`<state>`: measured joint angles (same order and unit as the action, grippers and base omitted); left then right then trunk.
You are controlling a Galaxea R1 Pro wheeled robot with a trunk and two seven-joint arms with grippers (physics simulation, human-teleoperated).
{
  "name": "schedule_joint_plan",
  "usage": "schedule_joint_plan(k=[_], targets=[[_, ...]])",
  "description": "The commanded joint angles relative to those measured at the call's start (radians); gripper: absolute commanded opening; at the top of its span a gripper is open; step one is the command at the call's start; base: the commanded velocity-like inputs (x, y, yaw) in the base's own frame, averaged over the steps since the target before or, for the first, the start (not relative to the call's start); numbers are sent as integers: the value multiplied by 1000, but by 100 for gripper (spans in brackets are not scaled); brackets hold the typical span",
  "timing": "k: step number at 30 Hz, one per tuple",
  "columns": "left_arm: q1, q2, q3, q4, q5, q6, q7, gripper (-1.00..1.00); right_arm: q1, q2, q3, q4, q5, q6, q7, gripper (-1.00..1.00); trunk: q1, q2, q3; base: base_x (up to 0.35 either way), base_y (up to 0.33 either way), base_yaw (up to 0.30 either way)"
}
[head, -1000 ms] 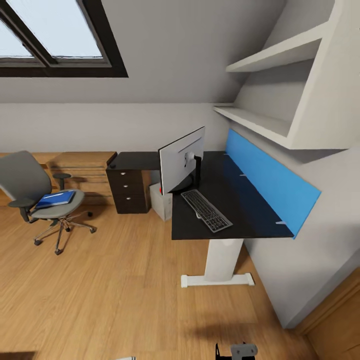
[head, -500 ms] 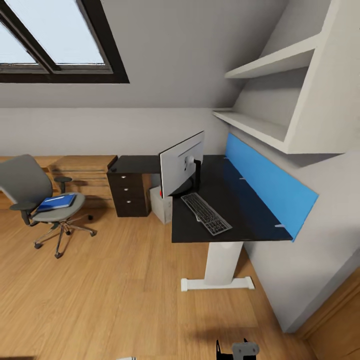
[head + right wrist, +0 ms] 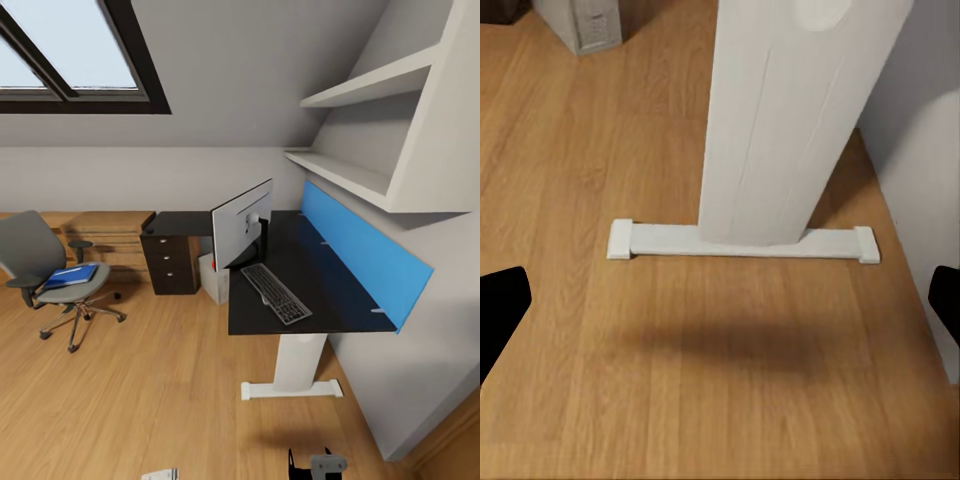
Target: In the bedroom, organize the workspace by keeping the computer under the desk, ensuring the monitor is on the desk, placing the keyboard on the desk next to the monitor, placing the mouse on the desk next to the keyboard, moving the folder from the swivel chair onto the desk next to the mouse, stacking the notebook on top of the folder with the pen on top of the notebook, and positioning the swivel chair next to the desk.
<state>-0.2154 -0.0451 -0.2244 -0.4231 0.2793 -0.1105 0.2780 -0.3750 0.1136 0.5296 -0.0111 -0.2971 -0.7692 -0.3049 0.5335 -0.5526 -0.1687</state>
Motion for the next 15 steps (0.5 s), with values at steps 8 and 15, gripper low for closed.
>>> schedule_joint_plan(k=[8, 15], targets=[[-1, -2, 59, -125, 10, -58, 14, 100, -1, -8, 4, -57, -8, -1, -12, 100, 1, -1, -1, 312, -57, 0], [-1, -5, 72, -288, 13, 5, 20, 100, -2, -66, -5, -222, -13, 8, -18, 100, 1, -1, -1, 319, -83, 0]])
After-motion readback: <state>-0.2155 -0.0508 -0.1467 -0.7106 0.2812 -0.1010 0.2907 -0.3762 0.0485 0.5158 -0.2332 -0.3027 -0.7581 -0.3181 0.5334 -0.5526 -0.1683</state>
